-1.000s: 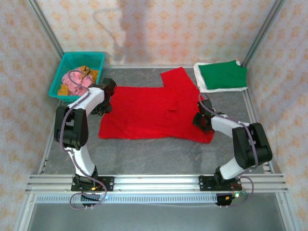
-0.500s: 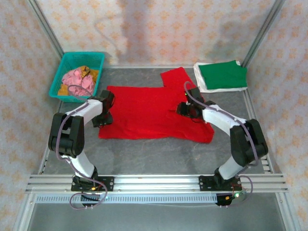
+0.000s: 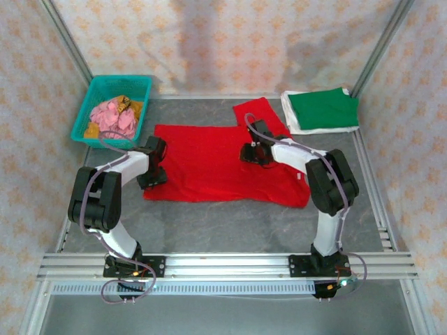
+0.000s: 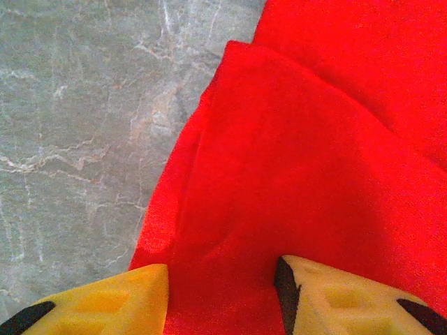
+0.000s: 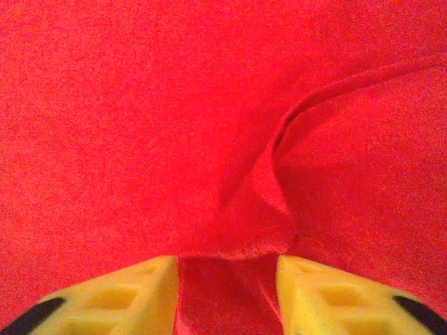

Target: Fold and stack the t-shirts

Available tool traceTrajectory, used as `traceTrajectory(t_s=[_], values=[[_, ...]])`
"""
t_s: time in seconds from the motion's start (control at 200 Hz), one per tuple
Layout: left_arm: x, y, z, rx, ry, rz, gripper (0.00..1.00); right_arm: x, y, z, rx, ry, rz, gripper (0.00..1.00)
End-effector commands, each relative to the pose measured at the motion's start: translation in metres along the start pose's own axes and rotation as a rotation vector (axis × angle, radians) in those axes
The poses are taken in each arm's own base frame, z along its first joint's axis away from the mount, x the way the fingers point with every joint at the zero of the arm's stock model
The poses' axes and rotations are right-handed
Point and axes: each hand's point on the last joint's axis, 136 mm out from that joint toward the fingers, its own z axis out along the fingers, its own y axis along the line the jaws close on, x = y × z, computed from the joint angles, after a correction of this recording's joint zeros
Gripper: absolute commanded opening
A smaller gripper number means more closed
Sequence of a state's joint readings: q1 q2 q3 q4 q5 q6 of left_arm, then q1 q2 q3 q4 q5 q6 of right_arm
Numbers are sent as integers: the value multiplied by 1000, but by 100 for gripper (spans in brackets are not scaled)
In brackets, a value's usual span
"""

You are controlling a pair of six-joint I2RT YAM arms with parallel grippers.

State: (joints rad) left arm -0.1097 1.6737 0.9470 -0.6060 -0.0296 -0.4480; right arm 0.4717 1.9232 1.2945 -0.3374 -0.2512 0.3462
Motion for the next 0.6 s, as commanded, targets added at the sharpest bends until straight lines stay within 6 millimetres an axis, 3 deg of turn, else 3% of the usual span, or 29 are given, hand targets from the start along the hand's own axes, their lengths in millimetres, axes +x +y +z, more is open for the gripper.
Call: traceTrajectory(t_s=[0.0, 0.205, 0.305, 0.596], values=[[5, 0, 7, -3, 4, -12, 46, -11, -4, 3, 69, -18, 5, 31], [7, 5, 7, -13, -6, -20, 46, -23, -11, 5, 149, -24, 10, 6], [10, 9, 8, -22, -2, -26, 46, -28, -12, -1, 161, -40, 21, 0], [23, 21, 3, -37, 27, -70, 45, -56, -21, -35, 164, -127, 55, 0]])
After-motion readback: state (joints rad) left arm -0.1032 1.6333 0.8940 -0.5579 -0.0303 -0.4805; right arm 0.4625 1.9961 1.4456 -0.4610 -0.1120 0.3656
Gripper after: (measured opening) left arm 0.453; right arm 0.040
